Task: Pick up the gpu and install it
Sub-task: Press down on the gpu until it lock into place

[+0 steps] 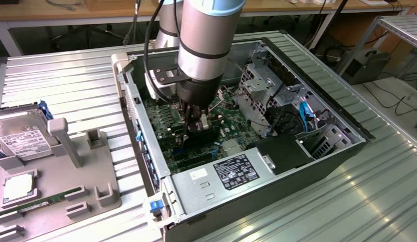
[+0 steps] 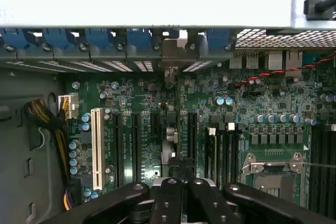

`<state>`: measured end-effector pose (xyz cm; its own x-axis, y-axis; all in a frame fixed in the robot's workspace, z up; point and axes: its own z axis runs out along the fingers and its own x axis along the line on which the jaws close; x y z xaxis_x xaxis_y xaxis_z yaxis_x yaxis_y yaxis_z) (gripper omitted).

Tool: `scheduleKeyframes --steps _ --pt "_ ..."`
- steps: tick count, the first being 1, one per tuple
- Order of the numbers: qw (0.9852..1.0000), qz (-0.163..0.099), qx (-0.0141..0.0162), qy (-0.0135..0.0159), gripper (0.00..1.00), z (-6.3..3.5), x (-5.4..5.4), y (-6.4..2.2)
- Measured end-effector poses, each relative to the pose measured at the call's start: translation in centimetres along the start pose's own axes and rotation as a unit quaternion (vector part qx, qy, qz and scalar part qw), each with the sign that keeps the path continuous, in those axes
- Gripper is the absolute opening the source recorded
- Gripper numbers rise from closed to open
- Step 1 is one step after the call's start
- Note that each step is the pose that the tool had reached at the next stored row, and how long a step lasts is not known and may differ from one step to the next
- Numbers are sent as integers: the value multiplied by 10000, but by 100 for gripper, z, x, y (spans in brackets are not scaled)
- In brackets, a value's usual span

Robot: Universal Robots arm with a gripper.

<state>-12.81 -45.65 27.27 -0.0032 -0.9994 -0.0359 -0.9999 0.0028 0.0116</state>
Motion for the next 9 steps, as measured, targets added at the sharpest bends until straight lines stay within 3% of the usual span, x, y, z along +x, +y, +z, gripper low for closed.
scheduleKeyframes --steps 4,9 --pt "10000 0 -3 3 11 -135 -4 2" --pt "10000 0 -3 2 11 -176 -6 2"
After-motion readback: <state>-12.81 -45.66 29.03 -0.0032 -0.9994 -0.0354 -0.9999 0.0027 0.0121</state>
